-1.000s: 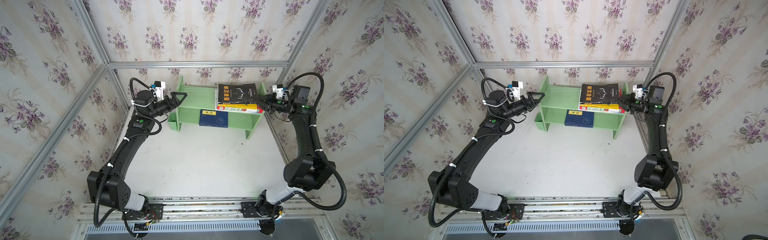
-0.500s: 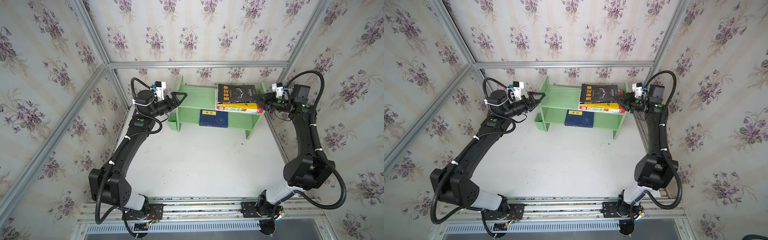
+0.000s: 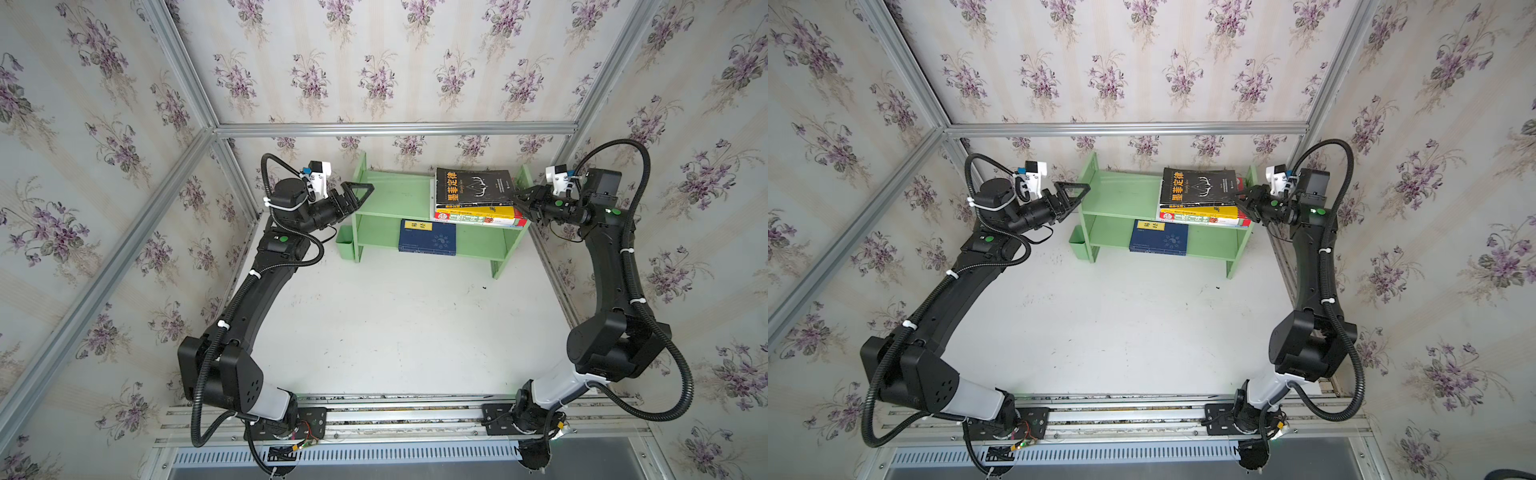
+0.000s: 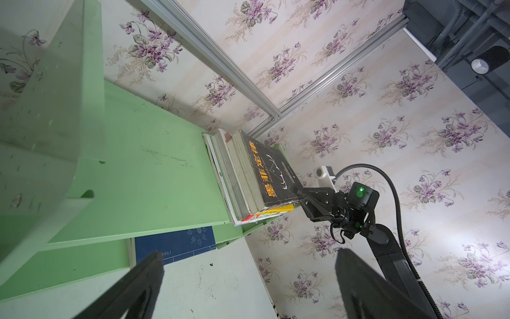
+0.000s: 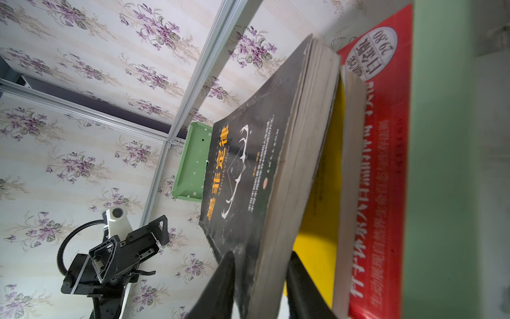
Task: Stacking books/files
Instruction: Place the book on the bookshelf.
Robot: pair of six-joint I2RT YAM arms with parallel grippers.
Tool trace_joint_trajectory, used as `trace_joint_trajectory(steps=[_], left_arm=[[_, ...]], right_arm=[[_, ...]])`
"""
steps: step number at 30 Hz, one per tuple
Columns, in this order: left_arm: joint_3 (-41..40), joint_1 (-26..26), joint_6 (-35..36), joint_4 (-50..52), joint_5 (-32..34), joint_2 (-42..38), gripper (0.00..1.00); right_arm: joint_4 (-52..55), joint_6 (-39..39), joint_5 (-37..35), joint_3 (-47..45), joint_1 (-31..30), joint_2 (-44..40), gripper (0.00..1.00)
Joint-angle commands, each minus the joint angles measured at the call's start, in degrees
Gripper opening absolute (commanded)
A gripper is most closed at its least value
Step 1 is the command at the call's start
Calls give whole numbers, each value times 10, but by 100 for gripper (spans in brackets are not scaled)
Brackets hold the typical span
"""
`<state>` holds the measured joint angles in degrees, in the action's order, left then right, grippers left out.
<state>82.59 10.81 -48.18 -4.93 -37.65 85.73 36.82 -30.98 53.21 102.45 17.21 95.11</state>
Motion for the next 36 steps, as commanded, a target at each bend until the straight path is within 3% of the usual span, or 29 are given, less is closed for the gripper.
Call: trace_joint_trajectory(steps=[1, 25, 36], left_arm=[[7, -1, 4, -10, -7, 4, 99], [8, -2, 1, -6, -13, 9, 99], [-14, -3, 5, -5, 4, -10, 99]], right_arm=[[48, 17, -55, 9, 2, 2, 36], [129, 64, -136, 52, 2, 13, 38], [85, 57, -161, 22, 2, -20, 45]])
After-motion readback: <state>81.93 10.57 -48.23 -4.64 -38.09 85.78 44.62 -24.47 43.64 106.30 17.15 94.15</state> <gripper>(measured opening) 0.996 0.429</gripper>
